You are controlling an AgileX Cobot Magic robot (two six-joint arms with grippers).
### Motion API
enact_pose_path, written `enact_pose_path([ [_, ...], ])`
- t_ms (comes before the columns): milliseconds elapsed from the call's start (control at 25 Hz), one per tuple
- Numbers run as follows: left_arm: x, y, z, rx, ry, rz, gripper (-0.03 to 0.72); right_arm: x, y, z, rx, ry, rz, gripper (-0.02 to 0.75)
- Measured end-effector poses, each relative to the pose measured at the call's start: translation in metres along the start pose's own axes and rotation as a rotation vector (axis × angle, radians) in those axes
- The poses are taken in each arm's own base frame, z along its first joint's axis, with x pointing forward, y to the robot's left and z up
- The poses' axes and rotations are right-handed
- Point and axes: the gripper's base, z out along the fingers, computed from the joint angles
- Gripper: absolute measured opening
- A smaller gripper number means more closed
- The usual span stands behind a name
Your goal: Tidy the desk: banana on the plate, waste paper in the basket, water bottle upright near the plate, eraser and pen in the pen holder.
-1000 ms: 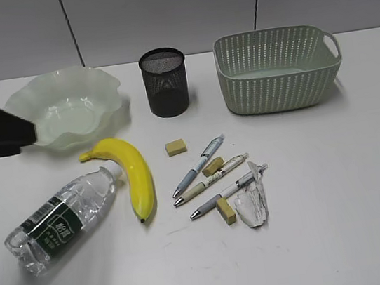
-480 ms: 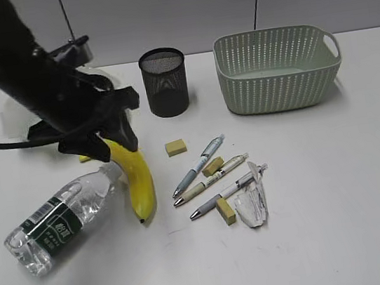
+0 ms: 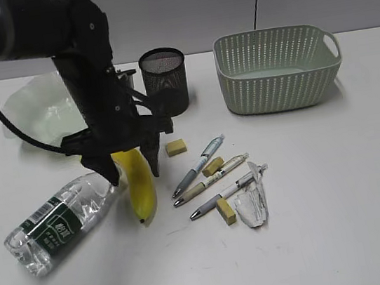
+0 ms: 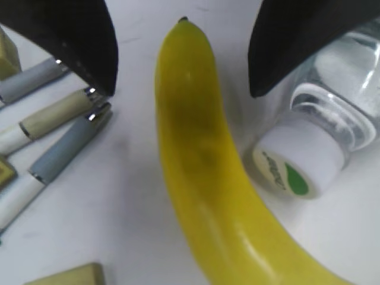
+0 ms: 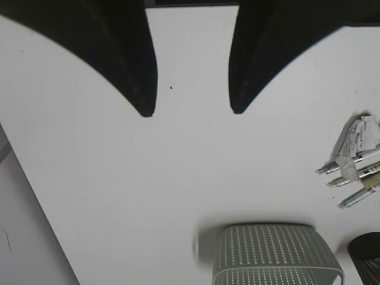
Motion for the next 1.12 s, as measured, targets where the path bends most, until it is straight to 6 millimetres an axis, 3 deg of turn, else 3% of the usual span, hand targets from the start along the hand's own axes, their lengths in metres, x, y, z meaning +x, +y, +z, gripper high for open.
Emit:
enact_pose_path([
  [240, -0.005, 0.002, 0.038, -0.041, 0.078, -0.028, 0.511, 0.000, 0.000, 0.000, 0.000, 0.000, 0.000, 0.331],
  [360, -0.006, 0.002, 0.045, -0.043, 0.082, -0.032, 0.506, 0.000, 0.000, 0.000, 0.000, 0.000, 0.001, 0.331],
  [400, -0.007, 0.001, 0.045, -0.042, 0.079, -0.033, 0.490, 0.000, 0.000, 0.000, 0.000, 0.000, 0.001, 0.331],
  [480, -0.008, 0.001, 0.044, -0.037, 0.067, -0.033, 0.321, 0.000, 0.000, 0.000, 0.000, 0.000, 0.001, 0.331],
  [640, -0.011, -0.004, 0.037, -0.033, 0.076, -0.012, 0.314, 0.000, 0.000, 0.000, 0.000, 0.000, 0.001, 0.331],
  [760, -0.013, -0.009, 0.023, -0.032, 0.092, -0.002, 0.314, 0.000, 0.000, 0.000, 0.000, 0.000, 0.001, 0.331],
  [880, -0.020, -0.017, -0.005, 0.009, 0.030, 0.026, 0.314, 0.000, 0.000, 0.000, 0.000, 0.000, 0.001, 0.331],
  [1120, -0.016, -0.023, -0.099, 0.105, -0.196, 0.102, 0.314, 0.000, 0.000, 0.000, 0.000, 0.000, 0.001, 0.331],
])
